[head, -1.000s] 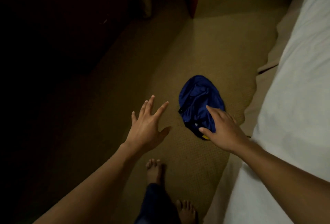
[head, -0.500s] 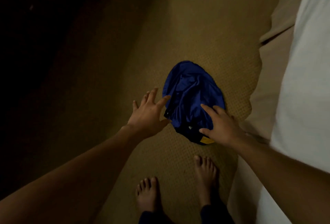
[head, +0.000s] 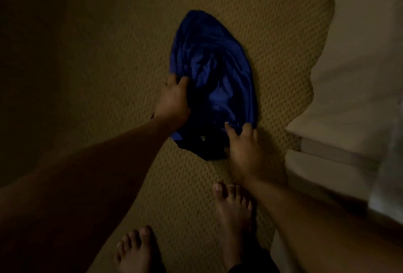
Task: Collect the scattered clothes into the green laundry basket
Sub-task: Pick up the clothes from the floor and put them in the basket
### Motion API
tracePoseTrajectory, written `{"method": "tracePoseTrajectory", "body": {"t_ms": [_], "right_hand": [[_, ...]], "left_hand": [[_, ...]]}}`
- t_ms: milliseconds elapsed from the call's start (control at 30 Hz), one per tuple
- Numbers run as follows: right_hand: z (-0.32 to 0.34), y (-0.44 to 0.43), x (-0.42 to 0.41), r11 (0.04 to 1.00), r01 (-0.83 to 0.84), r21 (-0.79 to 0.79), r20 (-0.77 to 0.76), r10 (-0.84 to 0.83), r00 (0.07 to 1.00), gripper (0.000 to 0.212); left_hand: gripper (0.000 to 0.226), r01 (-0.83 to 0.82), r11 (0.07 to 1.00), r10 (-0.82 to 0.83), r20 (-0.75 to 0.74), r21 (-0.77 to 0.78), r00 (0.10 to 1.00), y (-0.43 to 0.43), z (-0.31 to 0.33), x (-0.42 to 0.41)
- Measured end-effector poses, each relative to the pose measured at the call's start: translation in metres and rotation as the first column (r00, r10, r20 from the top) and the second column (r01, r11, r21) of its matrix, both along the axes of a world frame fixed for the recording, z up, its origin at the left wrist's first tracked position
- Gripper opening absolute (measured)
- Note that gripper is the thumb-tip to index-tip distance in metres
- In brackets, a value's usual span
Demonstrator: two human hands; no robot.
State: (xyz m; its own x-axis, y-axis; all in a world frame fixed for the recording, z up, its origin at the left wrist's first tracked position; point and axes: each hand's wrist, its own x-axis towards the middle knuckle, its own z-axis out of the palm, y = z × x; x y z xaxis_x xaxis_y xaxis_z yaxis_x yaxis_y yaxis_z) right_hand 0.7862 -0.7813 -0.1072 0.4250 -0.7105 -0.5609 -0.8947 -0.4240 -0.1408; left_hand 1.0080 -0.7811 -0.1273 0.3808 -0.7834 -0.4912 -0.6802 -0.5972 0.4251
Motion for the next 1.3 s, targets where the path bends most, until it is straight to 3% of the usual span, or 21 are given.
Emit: {"method": "tracePoseTrajectory", "body": {"t_ms": [67,133,200,233,267,333,400,433,500,533,567,633,700,733,833,900,1000,1100,1167,1233,1300], "right_hand": [[-0.001,-0.011,0.008,0.937,0.305,0.171,0.189,-0.335,0.923,0.039],[0.011,-0.028,0.024,0.748,0.563,0.351,0.264,-0.656,0.707,0.033],[0.030,-0.042,0.048,0.582,0.639,0.502,0.308,-0.811,0.497,0.035],[0.037,-0.047,0.062,0.551,0.606,0.574,0.317,-0.831,0.456,0.036],[0.045,-0.052,0.075,0.560,0.533,0.635,0.316,-0.817,0.481,0.038],[0.048,-0.057,0.095,0.593,0.363,0.719,0.239,-0.701,0.672,0.043],[0.047,-0.065,0.110,0.721,0.187,0.667,0.219,-0.430,0.876,0.038],[0.047,-0.074,0.117,0.839,0.092,0.537,0.268,-0.272,0.924,0.031],[0.046,-0.100,0.128,0.990,-0.016,0.138,0.314,-0.029,0.949,0.033],[0.041,-0.113,0.133,0.999,-0.040,0.004,0.275,0.037,0.961,0.052],[0.034,-0.126,0.134,0.998,-0.057,-0.015,0.210,0.059,0.976,0.077],[0.014,-0.135,0.134,0.982,-0.115,0.149,0.063,0.107,0.992,0.107],[0.003,-0.124,0.129,0.942,-0.196,0.272,-0.015,0.208,0.978,0.102],[0.003,-0.112,0.127,0.930,-0.224,0.292,0.034,0.224,0.974,0.091],[0.035,-0.068,0.125,0.854,-0.152,0.498,0.253,0.025,0.967,0.039],[0.069,-0.044,0.122,0.773,-0.094,0.628,0.240,-0.076,0.968,0.028],[0.135,-0.024,0.125,0.743,-0.121,0.659,0.259,-0.073,0.963,0.016],[0.207,-0.013,0.128,0.742,-0.137,0.656,0.327,-0.116,0.938,0.031],[0.259,-0.004,0.129,0.773,-0.087,0.628,0.407,-0.232,0.884,0.052],[0.310,0.003,0.134,0.793,-0.038,0.608,0.472,-0.322,0.821,0.061],[0.356,0.012,0.140,0.808,-0.008,0.589,0.467,-0.333,0.819,0.064]], "left_hand": [[0.040,-0.086,0.995,0.076,-0.155,-0.059,0.985,0.013,0.009,-0.024],[0.039,-0.182,0.982,0.158,-0.296,-0.054,0.942,0.029,0.021,-0.039],[0.064,-0.260,0.965,0.210,-0.491,-0.034,0.846,0.048,0.036,-0.049],[0.084,-0.255,0.964,0.181,-0.530,-0.070,0.828,0.056,0.040,-0.051],[0.100,-0.230,0.967,0.148,-0.496,-0.108,0.856,0.061,0.040,-0.050],[0.109,-0.280,0.946,0.183,-0.448,-0.161,0.875,0.068,0.033,-0.043],[0.085,-0.365,0.922,0.270,-0.464,-0.127,0.843,0.072,0.022,-0.031],[0.068,-0.353,0.933,0.299,-0.393,-0.073,0.870,0.074,0.017,-0.024],[0.040,-0.298,0.951,0.309,-0.215,0.080,0.927,0.073,0.010,-0.015],[0.032,-0.285,0.950,0.305,-0.175,0.130,0.936,0.071,0.009,-0.011],[0.027,-0.273,0.951,0.296,-0.164,0.148,0.941,0.067,0.011,-0.008],[0.023,-0.249,0.956,0.272,-0.153,0.154,0.950,0.063,0.014,-0.006],[0.025,-0.233,0.970,0.240,-0.139,0.061,0.961,0.067,0.015,-0.004],[0.027,-0.233,0.972,0.228,-0.127,-0.020,0.965,0.071,0.018,-0.003],[0.040,-0.323,0.922,0.277,-0.218,-0.214,0.936,0.083,0.047,0.004],[0.065,-0.308,0.935,0.243,-0.311,-0.179,0.919,0.090,0.078,0.016],[0.094,-0.173,0.974,0.094,-0.433,-0.145,0.896,0.103,0.142,0.034],[0.069,-0.137,0.964,0.021,-0.450,-0.226,0.893,0.113,0.207,0.042],[0.050,-0.266,0.928,0.135,-0.427,-0.263,0.894,0.120,0.252,0.047],[0.046,-0.428,0.860,0.299,-0.406,-0.279,0.864,0.127,0.299,0.054],[0.047,-0.517,0.805,0.369,-0.438,-0.290,0.820,0.133,0.343,0.059]]}}
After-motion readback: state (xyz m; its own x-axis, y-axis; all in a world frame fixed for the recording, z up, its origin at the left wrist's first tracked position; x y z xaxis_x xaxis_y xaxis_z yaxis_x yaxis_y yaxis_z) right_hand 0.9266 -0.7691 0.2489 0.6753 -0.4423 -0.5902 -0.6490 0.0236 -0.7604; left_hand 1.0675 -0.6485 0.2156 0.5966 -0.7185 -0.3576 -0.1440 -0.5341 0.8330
